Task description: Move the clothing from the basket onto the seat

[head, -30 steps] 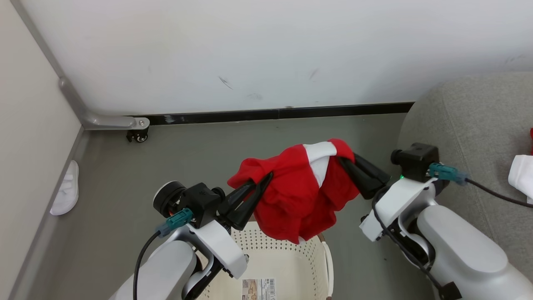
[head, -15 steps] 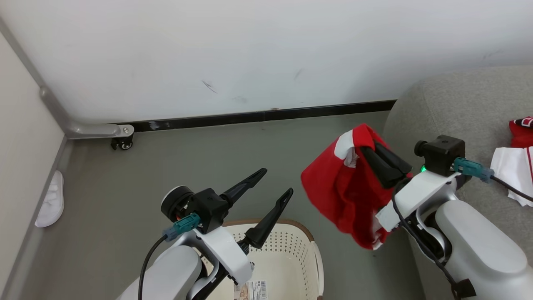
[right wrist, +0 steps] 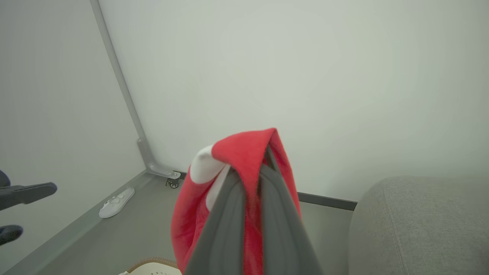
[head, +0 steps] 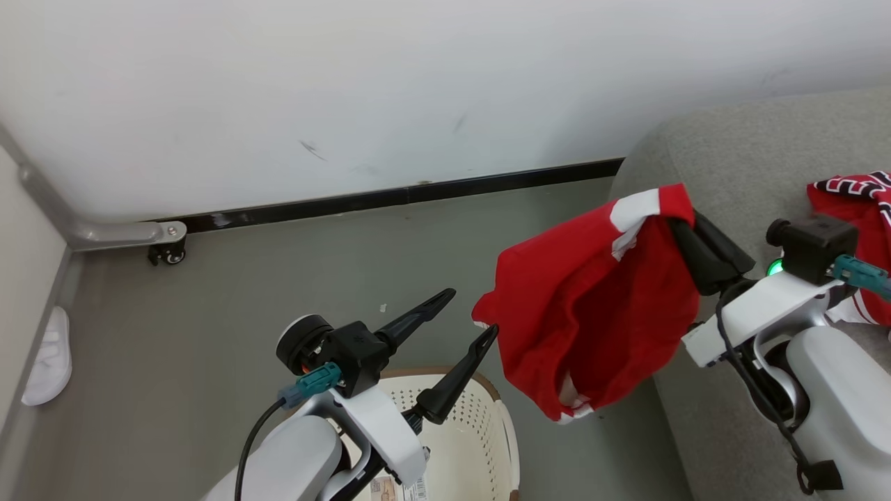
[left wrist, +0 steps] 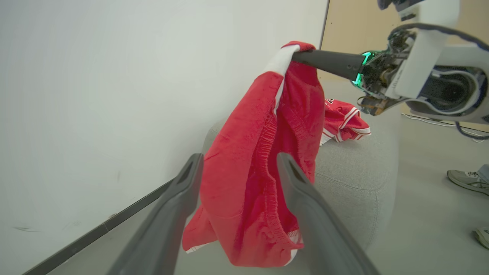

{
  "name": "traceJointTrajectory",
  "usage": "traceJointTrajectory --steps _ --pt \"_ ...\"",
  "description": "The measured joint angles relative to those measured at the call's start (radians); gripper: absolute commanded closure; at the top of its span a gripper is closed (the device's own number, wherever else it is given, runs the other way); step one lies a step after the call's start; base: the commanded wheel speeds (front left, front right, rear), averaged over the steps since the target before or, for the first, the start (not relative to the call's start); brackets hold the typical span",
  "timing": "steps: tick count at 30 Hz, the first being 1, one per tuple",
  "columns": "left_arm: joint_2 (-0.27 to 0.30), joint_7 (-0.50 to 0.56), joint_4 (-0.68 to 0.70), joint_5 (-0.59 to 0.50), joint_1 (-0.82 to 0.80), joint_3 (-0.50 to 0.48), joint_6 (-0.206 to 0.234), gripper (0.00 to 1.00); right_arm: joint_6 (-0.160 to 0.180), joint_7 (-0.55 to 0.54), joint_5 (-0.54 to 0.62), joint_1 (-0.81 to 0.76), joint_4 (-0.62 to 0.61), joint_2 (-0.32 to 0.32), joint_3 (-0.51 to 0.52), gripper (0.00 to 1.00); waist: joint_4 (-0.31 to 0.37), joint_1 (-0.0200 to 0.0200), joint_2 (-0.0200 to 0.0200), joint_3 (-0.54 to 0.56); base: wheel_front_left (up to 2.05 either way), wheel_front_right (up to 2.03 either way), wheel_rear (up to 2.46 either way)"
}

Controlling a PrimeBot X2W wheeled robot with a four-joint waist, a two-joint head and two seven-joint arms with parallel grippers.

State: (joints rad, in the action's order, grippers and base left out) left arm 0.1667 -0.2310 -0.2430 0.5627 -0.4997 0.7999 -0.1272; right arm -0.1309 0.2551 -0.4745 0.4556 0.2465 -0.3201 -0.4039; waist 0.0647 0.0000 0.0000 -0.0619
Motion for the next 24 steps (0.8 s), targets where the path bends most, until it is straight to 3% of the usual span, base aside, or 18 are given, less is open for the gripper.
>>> traceJointTrajectory --steps 24 --pt "0.023 -0.008 0.015 0.007 0.000 0.031 0.000 0.00 0.000 0.000 0.049 -0.082 -0.091 0.001 0.155 1.00 0.130 0.0000 0.0000 -0.016 0.00 0.00 0.00"
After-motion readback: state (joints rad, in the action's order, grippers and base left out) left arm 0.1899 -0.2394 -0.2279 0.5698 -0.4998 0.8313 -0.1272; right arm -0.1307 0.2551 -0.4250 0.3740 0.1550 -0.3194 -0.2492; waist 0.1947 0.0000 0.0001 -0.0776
